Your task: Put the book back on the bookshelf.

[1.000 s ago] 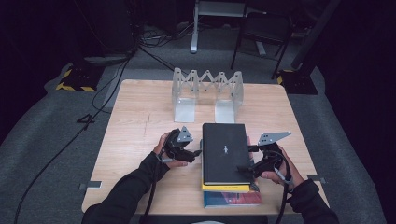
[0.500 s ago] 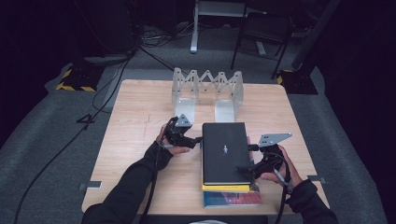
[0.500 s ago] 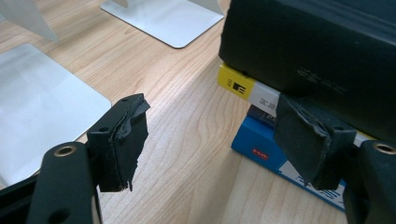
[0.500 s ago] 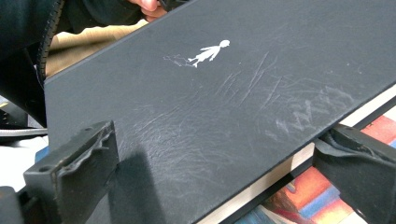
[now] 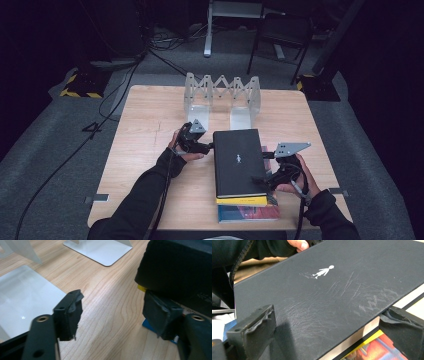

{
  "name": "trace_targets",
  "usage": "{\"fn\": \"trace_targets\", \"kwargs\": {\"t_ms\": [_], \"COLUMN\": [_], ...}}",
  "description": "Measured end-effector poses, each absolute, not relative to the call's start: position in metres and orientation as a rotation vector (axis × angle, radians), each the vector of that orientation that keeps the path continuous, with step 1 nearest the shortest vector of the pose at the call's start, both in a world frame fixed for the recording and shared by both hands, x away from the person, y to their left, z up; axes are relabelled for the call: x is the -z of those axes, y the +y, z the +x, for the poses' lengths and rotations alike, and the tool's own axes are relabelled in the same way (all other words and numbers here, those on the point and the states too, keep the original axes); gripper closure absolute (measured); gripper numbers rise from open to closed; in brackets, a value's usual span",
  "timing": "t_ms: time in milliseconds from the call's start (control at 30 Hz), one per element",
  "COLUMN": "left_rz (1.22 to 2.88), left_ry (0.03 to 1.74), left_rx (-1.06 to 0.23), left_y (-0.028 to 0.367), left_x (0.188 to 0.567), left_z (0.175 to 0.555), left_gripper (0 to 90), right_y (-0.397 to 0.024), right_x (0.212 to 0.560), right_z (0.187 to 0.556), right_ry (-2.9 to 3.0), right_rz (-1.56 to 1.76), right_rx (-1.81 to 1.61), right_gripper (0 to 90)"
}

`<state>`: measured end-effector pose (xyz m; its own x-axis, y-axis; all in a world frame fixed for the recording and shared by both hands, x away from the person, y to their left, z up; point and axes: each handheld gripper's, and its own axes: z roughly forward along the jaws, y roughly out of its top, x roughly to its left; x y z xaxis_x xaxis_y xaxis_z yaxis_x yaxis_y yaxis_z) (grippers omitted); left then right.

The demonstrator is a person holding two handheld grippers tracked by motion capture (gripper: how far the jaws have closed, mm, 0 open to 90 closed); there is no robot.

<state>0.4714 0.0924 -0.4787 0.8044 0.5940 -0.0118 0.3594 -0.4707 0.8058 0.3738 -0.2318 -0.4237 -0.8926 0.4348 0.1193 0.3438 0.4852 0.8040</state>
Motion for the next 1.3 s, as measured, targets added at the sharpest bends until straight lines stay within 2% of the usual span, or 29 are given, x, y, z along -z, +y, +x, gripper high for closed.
{"fn": "trace_targets", "kwargs": {"t_ms": [67, 233, 333, 433, 533, 767, 1000, 1100, 1133, 1300], "left_rz": [2.093, 2.042, 2.031, 2.016, 1.994, 2.037, 2.029, 2.029, 2.021, 2.003], "left_ry": [0.691, 0.633, 0.603, 0.589, 0.579, 0.558, 0.568, 0.564, 0.557, 0.547], "left_rx": [-0.321, -0.266, -0.256, -0.256, -0.235, -0.269, -0.275, -0.292, -0.298, -0.322], "left_y": [0.093, 0.093, 0.093, 0.095, 0.096, 0.091, 0.085, 0.084, 0.084, 0.081], "left_x": [0.478, 0.466, 0.458, 0.451, 0.437, 0.417, 0.402, 0.396, 0.392, 0.379], "left_z": [0.471, 0.474, 0.475, 0.475, 0.475, 0.472, 0.475, 0.476, 0.477, 0.476], "left_gripper": [39.4, 69.4, 75.2, 75.4, 75.4, 79.2, 84.4, 84.5, 84.4, 84.4], "right_y": [-0.231, -0.229, -0.230, -0.232, -0.235, -0.234, -0.238, -0.240, -0.241, -0.245], "right_x": [0.423, 0.422, 0.420, 0.419, 0.416, 0.410, 0.402, 0.398, 0.396, 0.391], "right_z": [0.375, 0.374, 0.373, 0.372, 0.371, 0.370, 0.372, 0.373, 0.373, 0.371], "right_ry": [2.615, 2.568, 2.532, 2.511, 2.453, 2.393, 2.305, 2.278, 2.241, 2.199], "right_rz": [0.691, 0.666, 0.649, 0.628, 0.599, 0.580, 0.587, 0.574, 0.567, 0.537], "right_rx": [-1.380, -1.372, -1.378, -1.389, -1.418, -1.423, -1.434, -1.446, -1.449, -1.454], "right_gripper": [1.4, 2.2, 4.3, 6.5, 12.9, 17.2, 28.3, 31.3, 36.4, 43.5]}}
